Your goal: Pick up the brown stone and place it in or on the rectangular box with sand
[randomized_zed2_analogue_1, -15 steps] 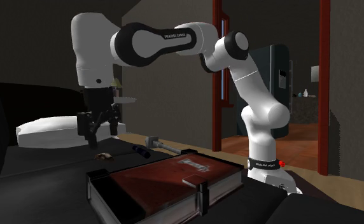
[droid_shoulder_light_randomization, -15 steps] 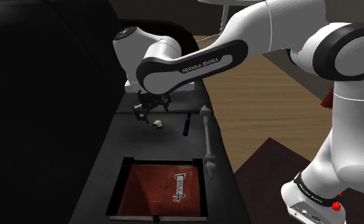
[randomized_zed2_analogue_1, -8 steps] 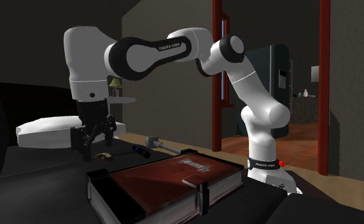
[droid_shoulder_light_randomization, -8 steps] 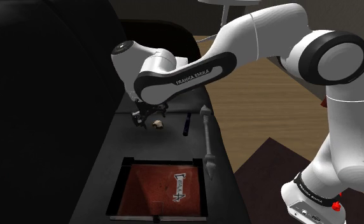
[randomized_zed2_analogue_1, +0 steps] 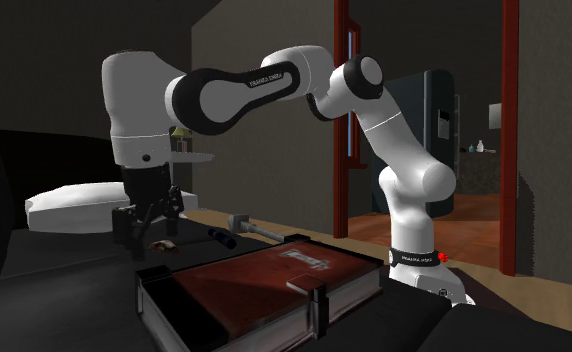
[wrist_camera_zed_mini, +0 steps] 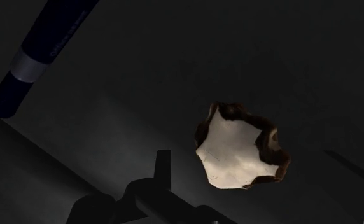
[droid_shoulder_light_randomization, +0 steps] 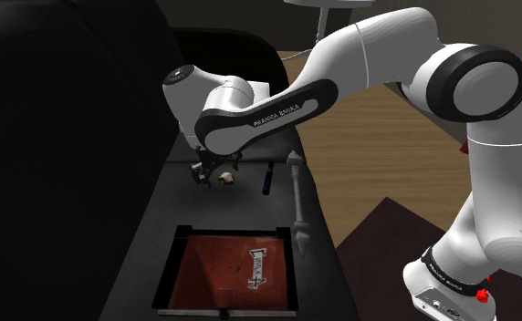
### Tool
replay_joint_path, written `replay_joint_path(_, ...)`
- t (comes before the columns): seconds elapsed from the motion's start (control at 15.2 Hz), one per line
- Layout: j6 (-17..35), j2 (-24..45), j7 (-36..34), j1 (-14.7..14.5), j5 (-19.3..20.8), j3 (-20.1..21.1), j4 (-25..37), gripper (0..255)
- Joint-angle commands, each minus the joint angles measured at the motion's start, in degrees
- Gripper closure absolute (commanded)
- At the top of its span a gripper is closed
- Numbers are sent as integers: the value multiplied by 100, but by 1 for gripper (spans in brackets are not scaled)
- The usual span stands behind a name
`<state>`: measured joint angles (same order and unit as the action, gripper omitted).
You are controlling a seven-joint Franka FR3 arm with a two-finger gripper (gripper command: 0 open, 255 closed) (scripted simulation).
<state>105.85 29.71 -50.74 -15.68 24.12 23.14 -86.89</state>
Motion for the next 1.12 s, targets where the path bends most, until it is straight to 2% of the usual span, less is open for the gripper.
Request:
replay_joint_path(0.0, 0, 0, 0, 0, 0, 0, 0, 0)
replay_joint_path(0.07, 0, 0, 0, 0, 0, 0, 0, 255)
replay_joint_path(0.66, 0, 1, 0, 0, 0, 0, 1, 255)
replay_joint_path(1.06, -371, -132, 114, -9, -80, 36, 265, 255)
